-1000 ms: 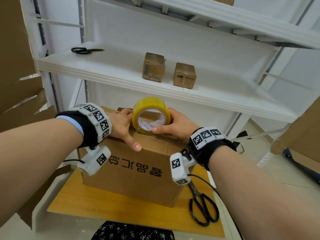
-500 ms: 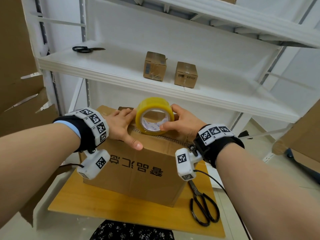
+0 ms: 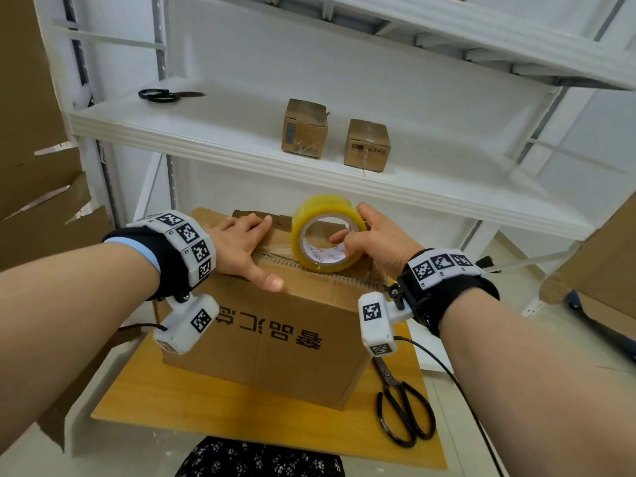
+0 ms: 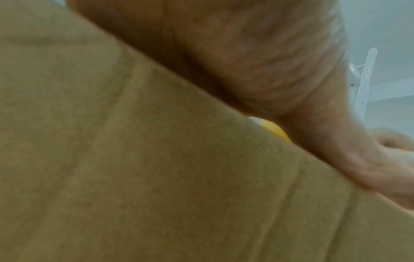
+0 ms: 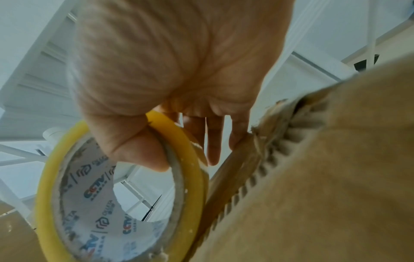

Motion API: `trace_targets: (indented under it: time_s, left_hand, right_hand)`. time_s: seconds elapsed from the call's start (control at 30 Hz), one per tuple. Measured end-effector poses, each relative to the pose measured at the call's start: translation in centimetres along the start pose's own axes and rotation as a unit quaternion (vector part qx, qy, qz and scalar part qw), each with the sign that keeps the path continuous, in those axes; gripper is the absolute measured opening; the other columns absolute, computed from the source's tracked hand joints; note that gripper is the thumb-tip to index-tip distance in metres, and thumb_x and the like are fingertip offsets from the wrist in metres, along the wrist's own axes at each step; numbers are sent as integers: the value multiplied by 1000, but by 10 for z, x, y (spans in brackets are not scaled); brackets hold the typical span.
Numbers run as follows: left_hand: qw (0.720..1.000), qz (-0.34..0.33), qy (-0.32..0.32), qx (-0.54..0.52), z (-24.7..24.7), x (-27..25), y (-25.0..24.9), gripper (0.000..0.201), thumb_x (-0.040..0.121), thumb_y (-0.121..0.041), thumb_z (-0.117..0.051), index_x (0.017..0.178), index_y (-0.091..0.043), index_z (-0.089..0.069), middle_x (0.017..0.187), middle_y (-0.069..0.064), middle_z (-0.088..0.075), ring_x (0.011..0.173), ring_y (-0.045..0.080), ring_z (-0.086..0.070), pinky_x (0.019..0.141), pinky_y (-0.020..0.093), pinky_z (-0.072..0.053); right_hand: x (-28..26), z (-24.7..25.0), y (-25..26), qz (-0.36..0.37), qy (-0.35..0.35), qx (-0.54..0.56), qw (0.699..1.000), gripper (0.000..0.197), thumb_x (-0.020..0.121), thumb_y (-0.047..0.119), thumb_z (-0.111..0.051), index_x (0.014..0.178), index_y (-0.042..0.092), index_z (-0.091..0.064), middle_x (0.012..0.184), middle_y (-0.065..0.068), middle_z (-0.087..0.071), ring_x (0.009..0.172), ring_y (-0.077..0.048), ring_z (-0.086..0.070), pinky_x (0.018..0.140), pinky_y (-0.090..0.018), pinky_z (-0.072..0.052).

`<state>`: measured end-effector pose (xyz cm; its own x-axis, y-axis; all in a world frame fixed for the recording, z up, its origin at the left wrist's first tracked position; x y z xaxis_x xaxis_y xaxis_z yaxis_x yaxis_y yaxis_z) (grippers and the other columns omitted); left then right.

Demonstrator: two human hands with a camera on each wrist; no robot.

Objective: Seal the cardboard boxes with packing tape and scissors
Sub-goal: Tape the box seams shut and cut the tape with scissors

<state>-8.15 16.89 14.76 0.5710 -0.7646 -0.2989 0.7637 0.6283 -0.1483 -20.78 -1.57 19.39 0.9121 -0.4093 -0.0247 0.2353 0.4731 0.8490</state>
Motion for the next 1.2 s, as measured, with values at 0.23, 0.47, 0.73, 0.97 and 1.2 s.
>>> trace_targets:
  time_s: [0.23, 0.47, 0.73, 0.97, 1.2]
  left_hand:
    - [986, 63, -78, -136, 7, -1, -7, 85, 81, -81, -17, 154, -36, -12, 161, -11, -10, 149, 26, 1, 117, 48, 1]
    - [966, 75, -63, -239, 4, 8, 19, 78, 84, -82, -26, 150, -42, -21, 159, -1, -22, 147, 25, -17, 120, 47, -7]
    - [992, 61, -101, -51, 4, 7, -1, 62, 100, -56, -18, 155, -33, -2, 160, -7, -8, 148, 27, -8, 120, 41, -5]
    - [994, 45, -96, 19, 3, 9, -10, 61, 102, -50, -19, 156, -26, 0, 162, -5, 0, 150, 17, 2, 120, 40, 2]
    - [993, 39, -98, 53, 1, 15, -11, 65, 102, -51, -24, 155, -23, -1, 163, -3, 1, 150, 15, 3, 121, 42, 0]
  right_hand:
    - [-1, -2, 1, -10, -18, 10, 1000, 55, 51, 27, -68, 102, 16, -51, 100, -8, -74, 101, -37, -68, 87, -63, -54]
    - [-2, 0, -3, -17, -15, 25, 999, 44, 60, 12, -64, 101, 14, -49, 98, -9, -75, 99, -37, -69, 84, -62, -56]
    - [-3, -5, -1, -9, 2, 6, 1000, 44, 59, 15, -64, 100, 16, -49, 96, -4, -77, 99, -32, -68, 91, -58, -54]
    - [1, -8, -1, -2, 6, -18, 1000, 54, 48, 33, -70, 98, 25, -53, 107, -14, -70, 104, -38, -65, 91, -63, -51]
    - [-6, -16, -1, 13, 6, -21, 1000, 57, 57, 41, -68, 108, 20, -54, 115, -17, -66, 107, -38, -62, 96, -60, -49]
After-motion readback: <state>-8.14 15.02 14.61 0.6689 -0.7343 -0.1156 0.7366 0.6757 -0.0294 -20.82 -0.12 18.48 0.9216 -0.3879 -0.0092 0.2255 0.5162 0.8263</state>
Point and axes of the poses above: each hand's wrist, its own x-axis towards the middle knuckle, its own z-axis out of the back of the hand, y = z × x, the point moved 8 cm from there along x, towards the middle knuckle
